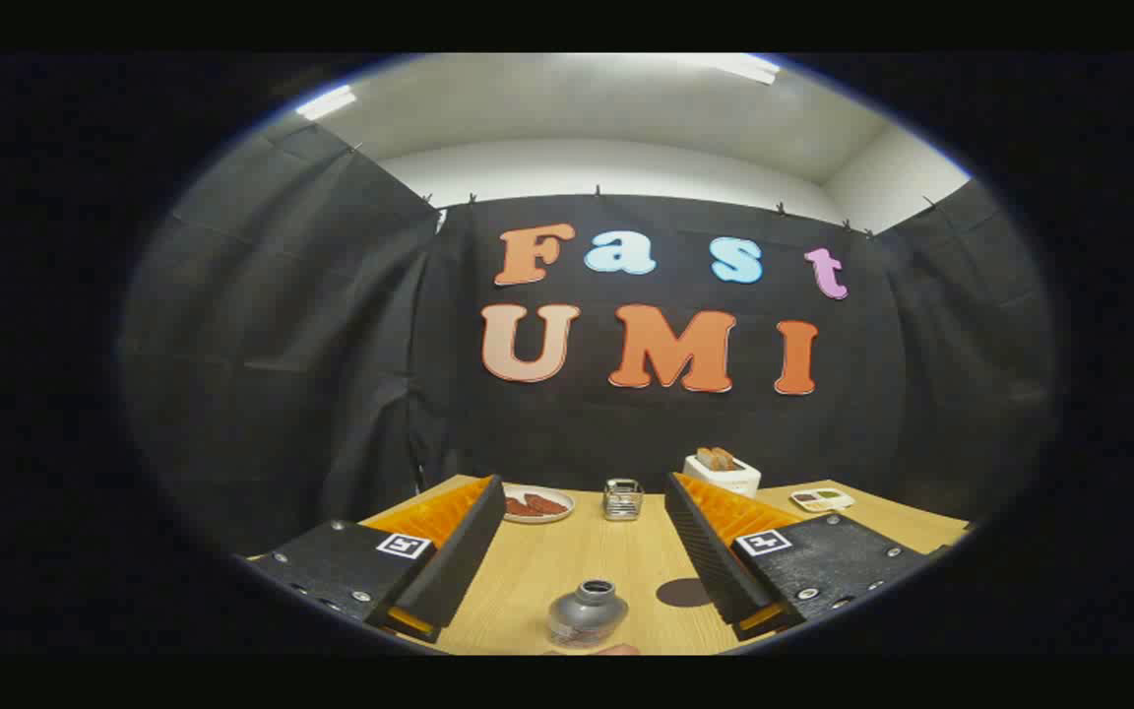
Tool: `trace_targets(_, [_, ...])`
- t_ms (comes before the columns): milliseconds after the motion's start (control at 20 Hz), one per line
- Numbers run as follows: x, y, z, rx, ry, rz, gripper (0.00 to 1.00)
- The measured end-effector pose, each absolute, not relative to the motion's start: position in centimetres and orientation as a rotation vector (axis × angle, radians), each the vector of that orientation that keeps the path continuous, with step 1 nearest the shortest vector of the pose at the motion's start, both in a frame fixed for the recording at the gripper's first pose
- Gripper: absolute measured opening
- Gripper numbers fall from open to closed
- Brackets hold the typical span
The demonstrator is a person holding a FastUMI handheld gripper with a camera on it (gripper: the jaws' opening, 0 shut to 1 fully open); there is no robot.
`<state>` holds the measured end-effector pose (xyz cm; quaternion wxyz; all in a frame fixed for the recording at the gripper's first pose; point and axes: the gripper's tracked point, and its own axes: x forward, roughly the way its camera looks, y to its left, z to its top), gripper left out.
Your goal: Take the bottle from table, then pour the juice into the cup, finally place the bottle on the coaster
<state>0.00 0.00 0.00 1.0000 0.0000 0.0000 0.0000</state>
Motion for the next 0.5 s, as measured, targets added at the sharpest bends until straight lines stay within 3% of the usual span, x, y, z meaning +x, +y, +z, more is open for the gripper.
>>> trace_targets(150, [-0.5,-0.3,-0.3,-0.057,0.053,-0.006,0.97])
trace_targets(500, [-2.8,0.9,1.8,0.028,0.059,0.135,0.96])
